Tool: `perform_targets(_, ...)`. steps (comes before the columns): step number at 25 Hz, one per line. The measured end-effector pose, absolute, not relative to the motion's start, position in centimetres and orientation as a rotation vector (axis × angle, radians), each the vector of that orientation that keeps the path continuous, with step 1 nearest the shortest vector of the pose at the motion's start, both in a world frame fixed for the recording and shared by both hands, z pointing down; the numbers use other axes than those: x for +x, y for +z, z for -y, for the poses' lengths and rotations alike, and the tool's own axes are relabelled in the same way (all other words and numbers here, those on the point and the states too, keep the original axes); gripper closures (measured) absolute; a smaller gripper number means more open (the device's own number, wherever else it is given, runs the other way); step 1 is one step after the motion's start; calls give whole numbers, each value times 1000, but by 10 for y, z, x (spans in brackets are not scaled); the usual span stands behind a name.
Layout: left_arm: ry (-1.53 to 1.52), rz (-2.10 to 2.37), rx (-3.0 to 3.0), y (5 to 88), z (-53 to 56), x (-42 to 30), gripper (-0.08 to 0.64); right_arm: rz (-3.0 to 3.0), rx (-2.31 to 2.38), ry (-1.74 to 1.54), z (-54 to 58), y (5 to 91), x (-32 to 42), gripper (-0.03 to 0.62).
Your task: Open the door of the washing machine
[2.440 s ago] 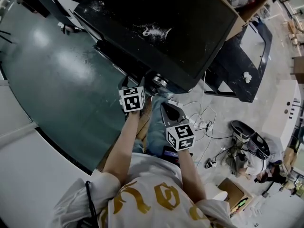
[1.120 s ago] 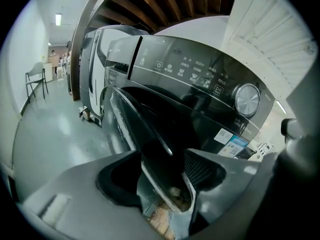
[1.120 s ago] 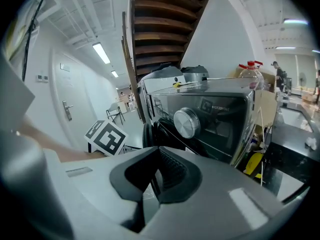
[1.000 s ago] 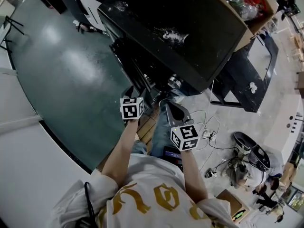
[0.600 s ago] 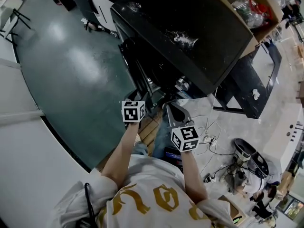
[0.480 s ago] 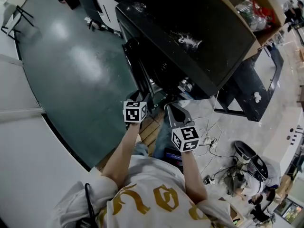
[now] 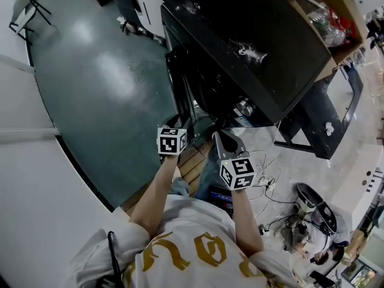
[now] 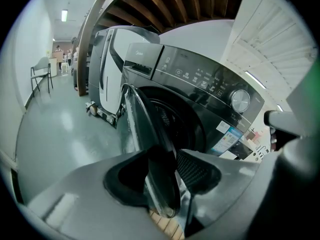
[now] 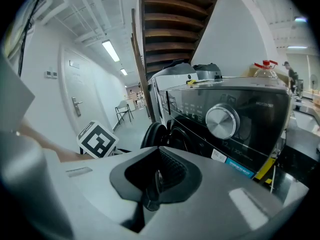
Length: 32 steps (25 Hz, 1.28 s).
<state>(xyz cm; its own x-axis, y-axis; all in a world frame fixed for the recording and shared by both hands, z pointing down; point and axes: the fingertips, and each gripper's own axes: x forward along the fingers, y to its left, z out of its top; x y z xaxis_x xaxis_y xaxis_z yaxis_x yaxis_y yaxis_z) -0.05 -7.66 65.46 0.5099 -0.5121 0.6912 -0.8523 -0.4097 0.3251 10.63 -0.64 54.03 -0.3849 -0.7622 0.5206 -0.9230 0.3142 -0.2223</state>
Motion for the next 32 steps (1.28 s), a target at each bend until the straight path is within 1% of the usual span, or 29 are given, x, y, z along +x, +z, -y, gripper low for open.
perform_targets(8, 654, 1180, 2053, 656, 70, -37, 407, 2274, 1496, 681, 6, 541, 98, 578)
perform_targets(16, 650, 1287, 1993, 658, 67, -93, 424, 2302, 1443, 669, 0, 544, 76, 578)
perform_targets(32, 591, 1396, 1926, 659, 84, -189, 422, 2334, 1340, 664, 16, 558, 44, 578)
